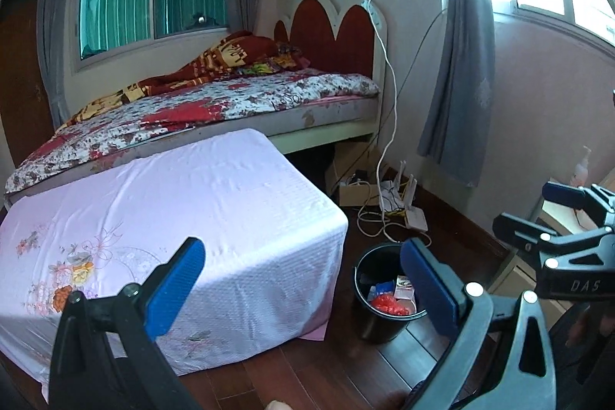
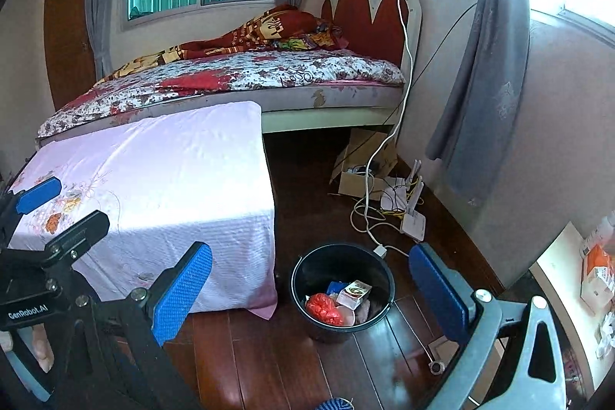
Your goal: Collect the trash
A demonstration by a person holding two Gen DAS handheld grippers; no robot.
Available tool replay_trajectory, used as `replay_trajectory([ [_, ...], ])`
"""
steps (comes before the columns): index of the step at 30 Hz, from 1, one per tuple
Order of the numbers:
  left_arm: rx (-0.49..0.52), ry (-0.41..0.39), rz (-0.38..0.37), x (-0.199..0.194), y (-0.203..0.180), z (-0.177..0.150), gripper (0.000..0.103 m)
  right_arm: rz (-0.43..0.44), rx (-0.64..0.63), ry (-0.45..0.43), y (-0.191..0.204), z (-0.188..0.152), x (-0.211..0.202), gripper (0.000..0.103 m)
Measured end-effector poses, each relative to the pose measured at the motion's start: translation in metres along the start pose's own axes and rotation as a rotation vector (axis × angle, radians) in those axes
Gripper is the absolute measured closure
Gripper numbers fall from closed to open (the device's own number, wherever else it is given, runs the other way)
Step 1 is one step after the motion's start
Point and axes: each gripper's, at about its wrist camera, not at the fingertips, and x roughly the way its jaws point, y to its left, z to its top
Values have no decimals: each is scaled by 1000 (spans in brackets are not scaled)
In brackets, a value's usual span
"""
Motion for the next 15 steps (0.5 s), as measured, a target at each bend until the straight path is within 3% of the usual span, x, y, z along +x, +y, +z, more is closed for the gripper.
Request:
replay_trajectory([
  [15, 3, 10, 4, 1, -1, -2, 1, -3, 4, 8, -8, -3, 1, 0],
])
